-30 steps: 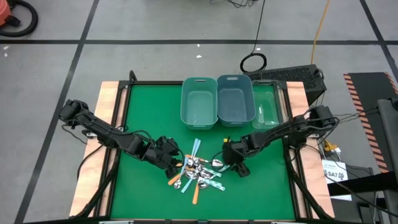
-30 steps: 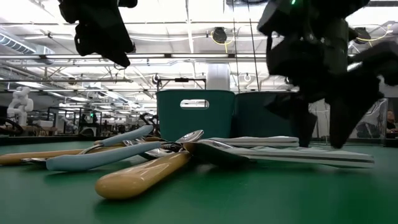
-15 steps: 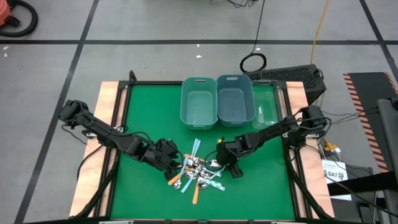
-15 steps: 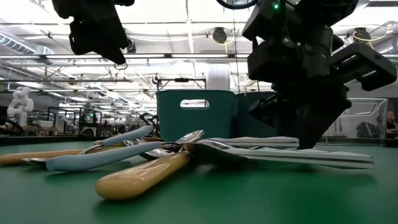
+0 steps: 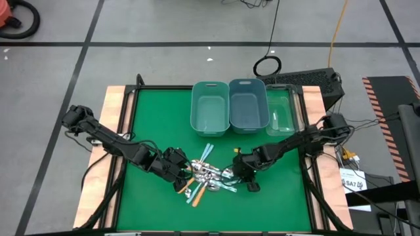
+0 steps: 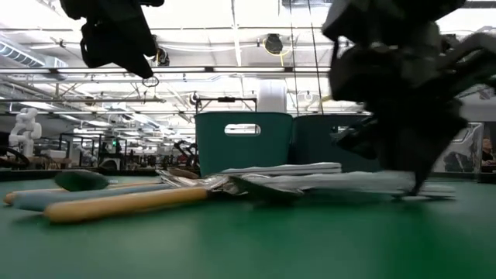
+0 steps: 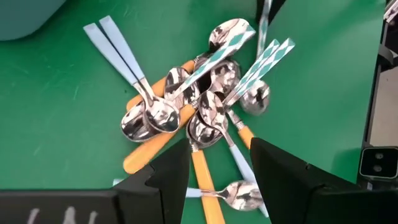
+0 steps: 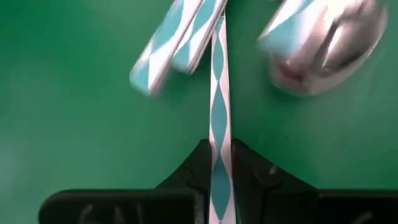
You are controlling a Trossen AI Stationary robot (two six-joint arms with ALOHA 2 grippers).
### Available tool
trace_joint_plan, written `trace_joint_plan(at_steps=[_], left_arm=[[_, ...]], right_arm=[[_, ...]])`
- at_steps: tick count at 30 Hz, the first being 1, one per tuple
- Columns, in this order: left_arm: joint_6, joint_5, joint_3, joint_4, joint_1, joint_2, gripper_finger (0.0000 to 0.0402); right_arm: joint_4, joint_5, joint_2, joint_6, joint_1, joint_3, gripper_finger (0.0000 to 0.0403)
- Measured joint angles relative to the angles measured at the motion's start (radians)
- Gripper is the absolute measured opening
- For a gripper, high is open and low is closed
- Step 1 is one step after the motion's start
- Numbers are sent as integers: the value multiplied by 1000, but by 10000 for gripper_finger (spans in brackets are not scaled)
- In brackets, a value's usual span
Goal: Sort silverware by color (type)
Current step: Put the green spoon into the transparent bin
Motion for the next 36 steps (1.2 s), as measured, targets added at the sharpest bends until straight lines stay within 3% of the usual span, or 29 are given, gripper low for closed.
trace_joint_plan(at_steps=[9, 16, 29, 36], left_arm=[[-2, -18, 0, 6, 0, 0, 177], [0, -31, 0, 57, 3, 0, 177], [-8, -31, 0, 82, 34, 0, 177], [-7, -30, 72, 30, 55, 0, 177]], right_arm=[[-159, 16, -142, 5, 1, -4, 33], [-230, 15, -278, 106, 4, -3, 34], [-213, -30, -489, 384, 14, -2, 34], [-99, 68, -540, 526, 23, -1, 33]])
